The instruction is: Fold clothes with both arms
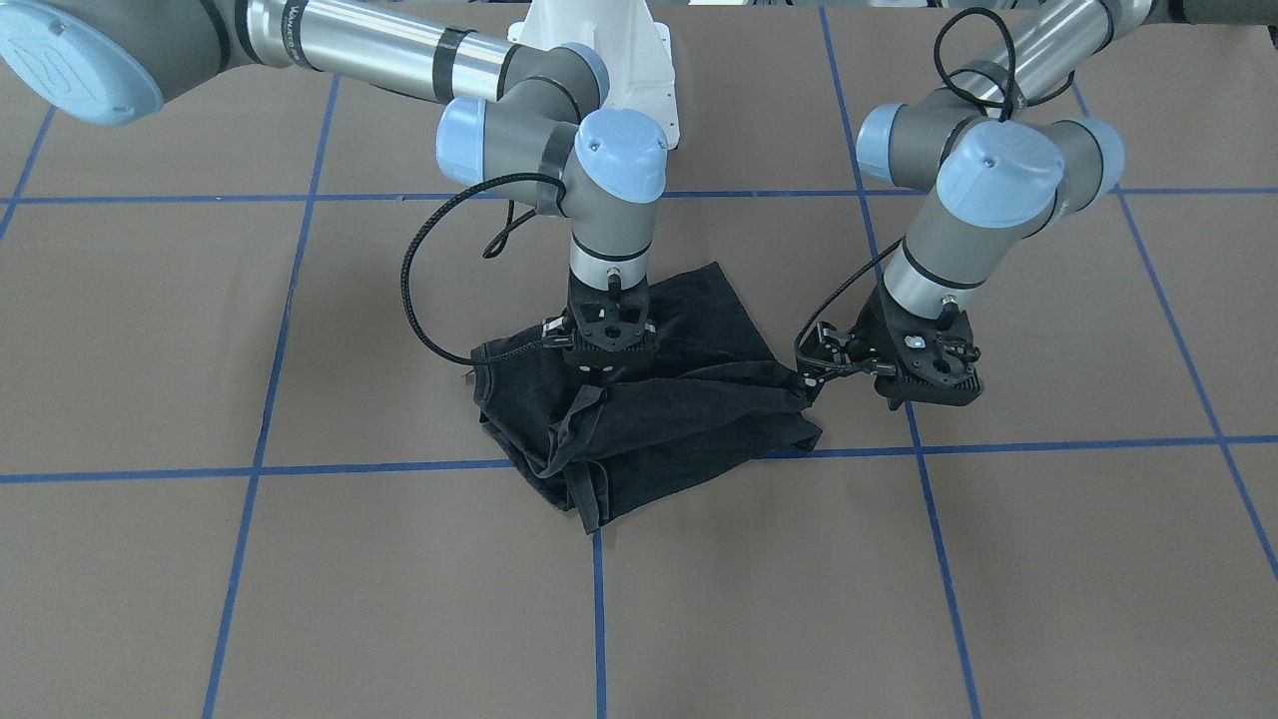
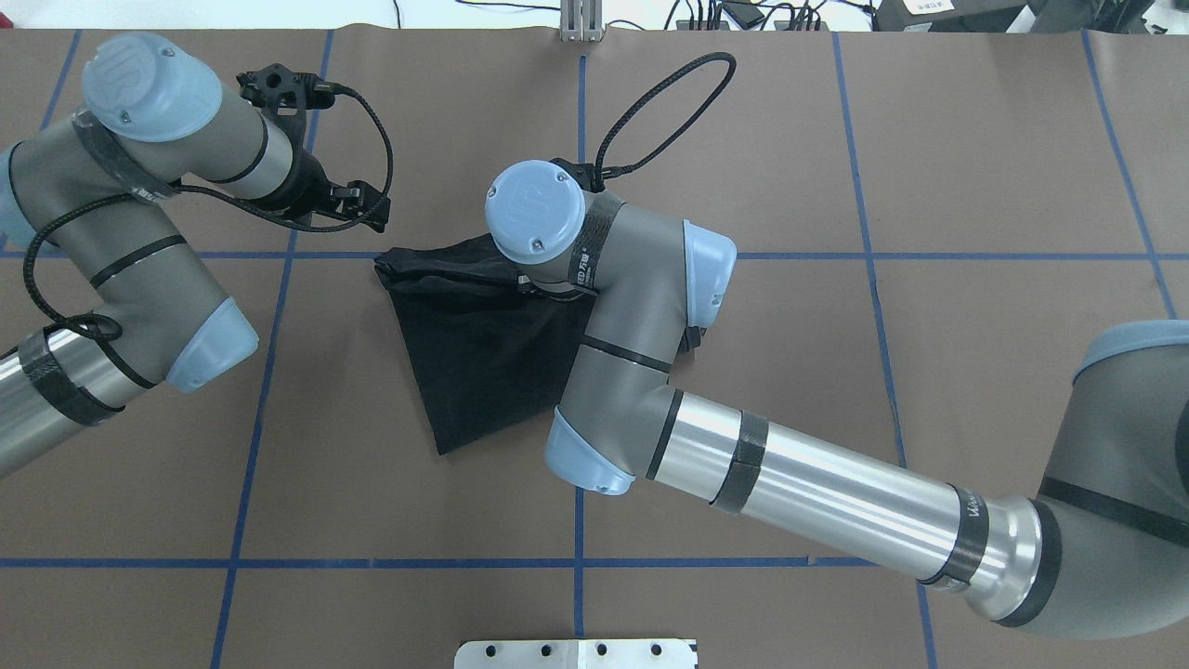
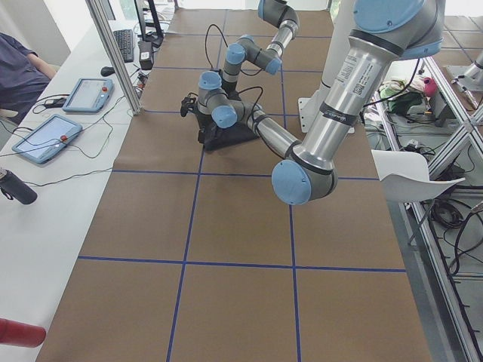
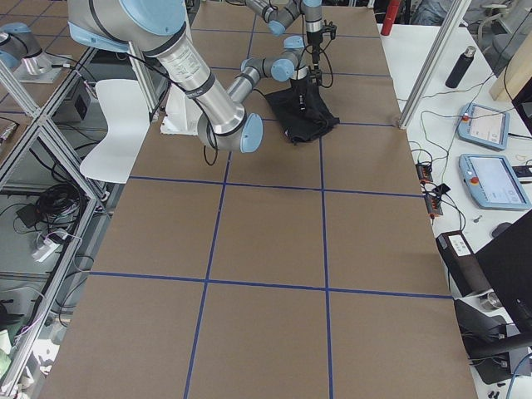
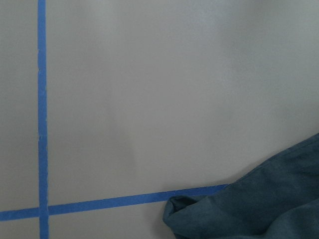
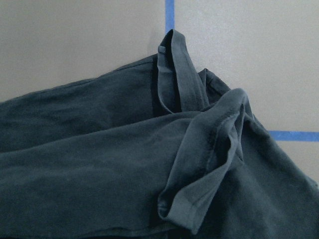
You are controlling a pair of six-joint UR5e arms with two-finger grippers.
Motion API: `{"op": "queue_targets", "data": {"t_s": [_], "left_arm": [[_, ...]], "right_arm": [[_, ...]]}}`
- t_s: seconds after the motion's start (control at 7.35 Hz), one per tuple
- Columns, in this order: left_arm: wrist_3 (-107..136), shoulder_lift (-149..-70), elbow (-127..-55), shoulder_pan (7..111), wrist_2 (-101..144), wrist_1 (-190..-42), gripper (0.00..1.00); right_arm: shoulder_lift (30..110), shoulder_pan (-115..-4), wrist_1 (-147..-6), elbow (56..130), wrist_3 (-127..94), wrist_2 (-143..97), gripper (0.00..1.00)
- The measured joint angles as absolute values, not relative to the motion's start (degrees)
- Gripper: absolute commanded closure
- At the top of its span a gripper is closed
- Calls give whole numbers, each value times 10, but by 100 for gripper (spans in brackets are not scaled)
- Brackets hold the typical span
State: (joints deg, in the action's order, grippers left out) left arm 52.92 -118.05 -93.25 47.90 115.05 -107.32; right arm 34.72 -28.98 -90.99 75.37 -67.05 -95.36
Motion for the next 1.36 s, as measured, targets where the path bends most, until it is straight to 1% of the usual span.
{"op": "queue_targets", "data": {"t_s": [0.41,0.68,0.82,0.95,1.09,1.36], "left_arm": [[532,-1180,-933,479,1150,-1073,0],[533,-1180,-935,478,1150,-1073,0],[533,-1180,-937,479,1150,-1073,0],[533,-1180,-939,479,1150,-1073,0],[533,-1180,-940,479,1150,-1072,0],[533,-1178,-942,479,1150,-1072,0]], "right_arm": [[344,-317,-909,747,-623,-948,100],[334,-346,-903,726,-607,-949,100],[318,-357,-902,704,-605,-949,88],[299,-365,-902,684,-605,-954,16],[286,-367,-903,676,-607,-969,2],[278,-346,-907,680,-613,-991,2]]}}
